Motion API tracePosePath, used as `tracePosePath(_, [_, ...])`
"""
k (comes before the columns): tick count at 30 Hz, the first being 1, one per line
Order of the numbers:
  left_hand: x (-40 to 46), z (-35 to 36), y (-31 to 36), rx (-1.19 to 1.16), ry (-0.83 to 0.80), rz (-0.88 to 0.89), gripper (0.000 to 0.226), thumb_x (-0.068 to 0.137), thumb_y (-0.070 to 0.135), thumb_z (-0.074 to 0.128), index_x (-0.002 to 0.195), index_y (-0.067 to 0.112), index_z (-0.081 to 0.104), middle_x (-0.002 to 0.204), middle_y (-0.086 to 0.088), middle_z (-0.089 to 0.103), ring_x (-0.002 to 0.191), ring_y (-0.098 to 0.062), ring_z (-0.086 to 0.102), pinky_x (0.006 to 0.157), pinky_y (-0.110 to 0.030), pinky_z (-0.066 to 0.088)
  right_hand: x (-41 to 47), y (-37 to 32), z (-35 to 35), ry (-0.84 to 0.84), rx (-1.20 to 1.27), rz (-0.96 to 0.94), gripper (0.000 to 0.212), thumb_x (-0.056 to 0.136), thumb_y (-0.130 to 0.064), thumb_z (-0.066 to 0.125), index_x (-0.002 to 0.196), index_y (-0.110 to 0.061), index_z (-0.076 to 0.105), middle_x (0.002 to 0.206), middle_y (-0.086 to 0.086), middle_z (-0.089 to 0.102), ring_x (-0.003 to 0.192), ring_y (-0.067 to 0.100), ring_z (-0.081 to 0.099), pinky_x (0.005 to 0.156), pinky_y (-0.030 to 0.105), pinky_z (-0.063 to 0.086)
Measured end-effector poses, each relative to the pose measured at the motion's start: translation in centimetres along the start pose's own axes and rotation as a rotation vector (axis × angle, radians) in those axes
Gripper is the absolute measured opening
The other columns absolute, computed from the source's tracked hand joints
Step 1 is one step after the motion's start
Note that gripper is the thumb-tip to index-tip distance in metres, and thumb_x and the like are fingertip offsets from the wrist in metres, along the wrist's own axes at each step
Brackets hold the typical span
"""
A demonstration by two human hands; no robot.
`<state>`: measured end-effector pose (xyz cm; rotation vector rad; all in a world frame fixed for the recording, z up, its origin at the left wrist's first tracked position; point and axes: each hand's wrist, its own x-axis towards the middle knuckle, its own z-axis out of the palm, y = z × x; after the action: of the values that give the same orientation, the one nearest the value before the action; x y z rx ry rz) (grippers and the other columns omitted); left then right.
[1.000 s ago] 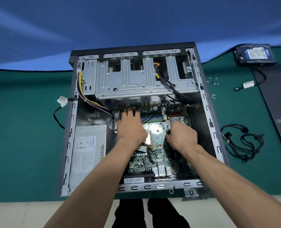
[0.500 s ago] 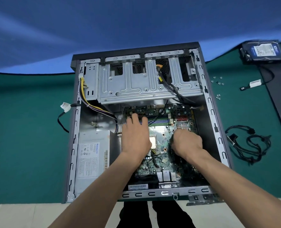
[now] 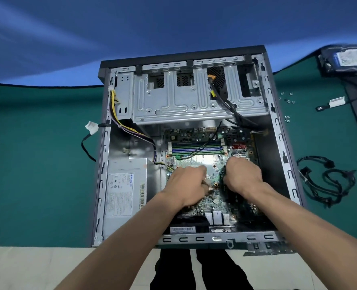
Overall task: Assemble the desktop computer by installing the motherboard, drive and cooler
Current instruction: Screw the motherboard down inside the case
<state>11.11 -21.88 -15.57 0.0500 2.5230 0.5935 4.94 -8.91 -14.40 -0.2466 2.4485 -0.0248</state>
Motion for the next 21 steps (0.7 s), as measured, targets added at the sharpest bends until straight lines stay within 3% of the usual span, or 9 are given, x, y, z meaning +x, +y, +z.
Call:
tracePosePath(2, [0.3, 0.1, -0.1, -0.074, 0.047, -0.062, 0.010, 0.088, 0.022, 0.052, 0.088, 0.019, 0.042, 0.080, -0.004, 0.058, 0.081, -0.028, 0.056, 0.068, -0.034, 0.041, -0.1, -0.1, 0.0, -0.011, 0.004, -0.005, 0.012, 0.084, -0.005, 0.056, 0.077, -0.012, 0.048, 0.082, 0.006, 0.057, 0.076, 0.026, 0.052, 0.064, 0.027, 0.038])
tracePosePath(5, [0.5, 0.3, 0.0, -0.191, -0.002, -0.083, 0.009, 0.079, 0.018, 0.056, 0.086, 0.019, 0.051, 0.082, 0.003, 0.054, 0.084, -0.021, 0.052, 0.067, -0.030, 0.038, -0.2, 0.0, 0.1, -0.011, 0.006, 0.010, 0.008, 0.085, -0.006, 0.056, 0.081, -0.012, 0.051, 0.096, 0.008, 0.066, 0.079, 0.027, 0.054, 0.064, 0.026, 0.038])
tracePosePath(8, [1.4, -0.1, 0.0, -0.075, 0.192, -0.053, 0.026, 0.075, 0.021, 0.059, 0.100, 0.018, 0.057, 0.105, 0.001, 0.047, 0.102, -0.017, 0.040, 0.087, -0.032, 0.038, -0.2, 0.1, 0.3, 0.026, -0.015, 0.017, 0.009, 0.087, -0.005, 0.054, 0.083, -0.013, 0.051, 0.099, 0.006, 0.067, 0.077, 0.025, 0.053, 0.063, 0.026, 0.037])
tracePosePath(10, [2.6, -0.9, -0.5, 0.138, 0.400, -0.152, 0.040, 0.080, 0.023, 0.057, 0.118, 0.012, 0.052, 0.120, -0.008, 0.047, 0.111, -0.022, 0.039, 0.098, -0.037, 0.035, -0.1, 0.0, 0.4, 0.052, -0.033, 0.009, 0.009, 0.087, -0.003, 0.052, 0.086, -0.012, 0.055, 0.101, 0.007, 0.068, 0.085, 0.027, 0.061, 0.064, 0.027, 0.037])
tracePosePath(11, [3.1, -1.2, -0.9, 0.191, 0.413, -0.238, 0.045, 0.083, 0.025, 0.055, 0.124, 0.010, 0.047, 0.124, -0.012, 0.047, 0.114, -0.026, 0.040, 0.100, -0.039, 0.034, -0.1, -0.1, 0.5, 0.062, -0.035, 0.006, 0.010, 0.087, -0.003, 0.051, 0.086, -0.012, 0.055, 0.101, 0.007, 0.067, 0.087, 0.027, 0.061, 0.064, 0.027, 0.038])
tracePosePath(14, [3.9, -1.2, -1.4, 0.141, 0.281, -0.432, 0.054, 0.087, 0.029, 0.053, 0.134, 0.010, 0.036, 0.133, -0.019, 0.041, 0.123, -0.034, 0.034, 0.103, -0.045, 0.032, 0.0, -0.2, 0.7, 0.068, -0.024, 0.017, 0.010, 0.086, -0.004, 0.052, 0.083, -0.014, 0.053, 0.101, 0.007, 0.067, 0.087, 0.027, 0.061, 0.064, 0.027, 0.038])
tracePosePath(18, [3.9, 0.0, -0.8, 0.195, 0.256, -0.439, 0.054, 0.084, 0.028, 0.055, 0.133, 0.015, 0.036, 0.134, -0.019, 0.038, 0.124, -0.038, 0.033, 0.102, -0.050, 0.032, 0.1, -0.1, 0.6, 0.070, -0.032, 0.025, 0.013, 0.085, -0.005, 0.053, 0.092, -0.012, 0.061, 0.101, 0.006, 0.068, 0.094, 0.027, 0.064, 0.065, 0.026, 0.037])
tracePosePath(21, [4.0, -0.4, -1.1, 0.212, 0.268, -0.456, 0.053, 0.085, 0.027, 0.054, 0.134, 0.017, 0.036, 0.135, -0.016, 0.037, 0.123, -0.042, 0.033, 0.099, -0.051, 0.035, 0.1, -0.1, 0.5, 0.068, -0.029, 0.029, 0.008, 0.085, -0.007, 0.054, 0.081, -0.014, 0.056, 0.088, 0.003, 0.064, 0.082, 0.025, 0.061, 0.064, 0.025, 0.038])
